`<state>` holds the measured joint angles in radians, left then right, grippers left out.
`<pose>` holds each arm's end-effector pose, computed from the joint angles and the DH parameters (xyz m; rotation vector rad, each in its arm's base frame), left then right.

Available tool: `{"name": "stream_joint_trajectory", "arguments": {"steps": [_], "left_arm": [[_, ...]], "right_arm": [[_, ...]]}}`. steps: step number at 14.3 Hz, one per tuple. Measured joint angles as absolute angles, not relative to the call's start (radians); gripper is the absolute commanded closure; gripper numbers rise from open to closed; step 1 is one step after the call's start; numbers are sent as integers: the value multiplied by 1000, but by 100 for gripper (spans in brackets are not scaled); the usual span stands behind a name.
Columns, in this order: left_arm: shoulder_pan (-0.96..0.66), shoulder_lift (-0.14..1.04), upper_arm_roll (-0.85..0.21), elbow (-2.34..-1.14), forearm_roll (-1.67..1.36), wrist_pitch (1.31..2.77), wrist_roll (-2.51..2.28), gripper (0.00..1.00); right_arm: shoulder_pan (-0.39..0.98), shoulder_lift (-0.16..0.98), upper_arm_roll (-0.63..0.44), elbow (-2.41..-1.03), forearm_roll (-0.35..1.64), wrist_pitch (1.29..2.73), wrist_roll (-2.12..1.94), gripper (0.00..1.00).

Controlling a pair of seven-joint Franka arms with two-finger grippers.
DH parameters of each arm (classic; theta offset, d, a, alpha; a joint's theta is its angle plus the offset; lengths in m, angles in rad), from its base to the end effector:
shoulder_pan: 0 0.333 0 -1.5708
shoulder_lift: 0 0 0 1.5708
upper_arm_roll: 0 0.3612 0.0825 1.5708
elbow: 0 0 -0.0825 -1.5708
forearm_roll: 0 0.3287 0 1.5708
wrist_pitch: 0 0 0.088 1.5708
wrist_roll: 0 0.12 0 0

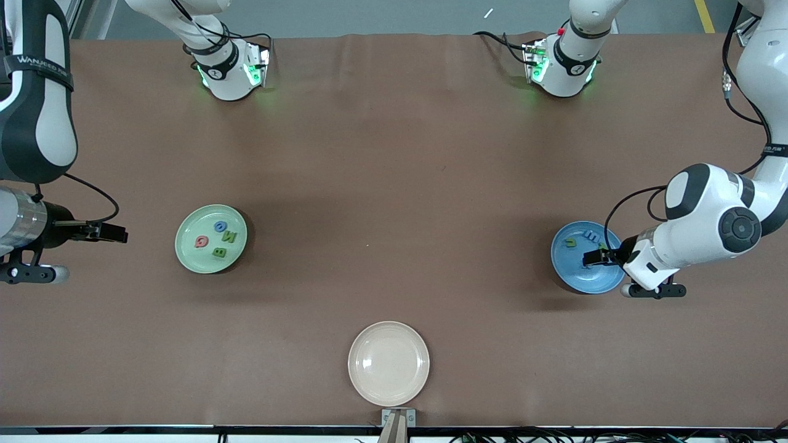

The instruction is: Sort upper and lower case letters into plates

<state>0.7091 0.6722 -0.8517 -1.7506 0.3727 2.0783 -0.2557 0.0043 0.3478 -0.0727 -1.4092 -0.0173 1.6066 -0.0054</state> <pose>0.6221 0.0147 0.3362 2.9778 -0.0024 -0.1815 0.6068 -0.0360 0.5334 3.0948 -0.0907 -0.2341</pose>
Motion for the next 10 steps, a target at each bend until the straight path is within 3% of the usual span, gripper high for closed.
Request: {"name": "stream_joint_trajectory", "arguments": {"steps": [3,7,10], "left_arm": [[398,537,-503,-1750,110,2077,-111,0],[-50,440,-67,-1760,-104,2072,-70,0],[-212,401,76,-1771,-144,2070,-70,0]], "right_arm": [[4,283,-72,-1460,-17,1597,-7,0],[4,151,-72,-1595,-17,1599,-8,0],[4,49,-72,-1680,-17,1600,-8,0]]}}
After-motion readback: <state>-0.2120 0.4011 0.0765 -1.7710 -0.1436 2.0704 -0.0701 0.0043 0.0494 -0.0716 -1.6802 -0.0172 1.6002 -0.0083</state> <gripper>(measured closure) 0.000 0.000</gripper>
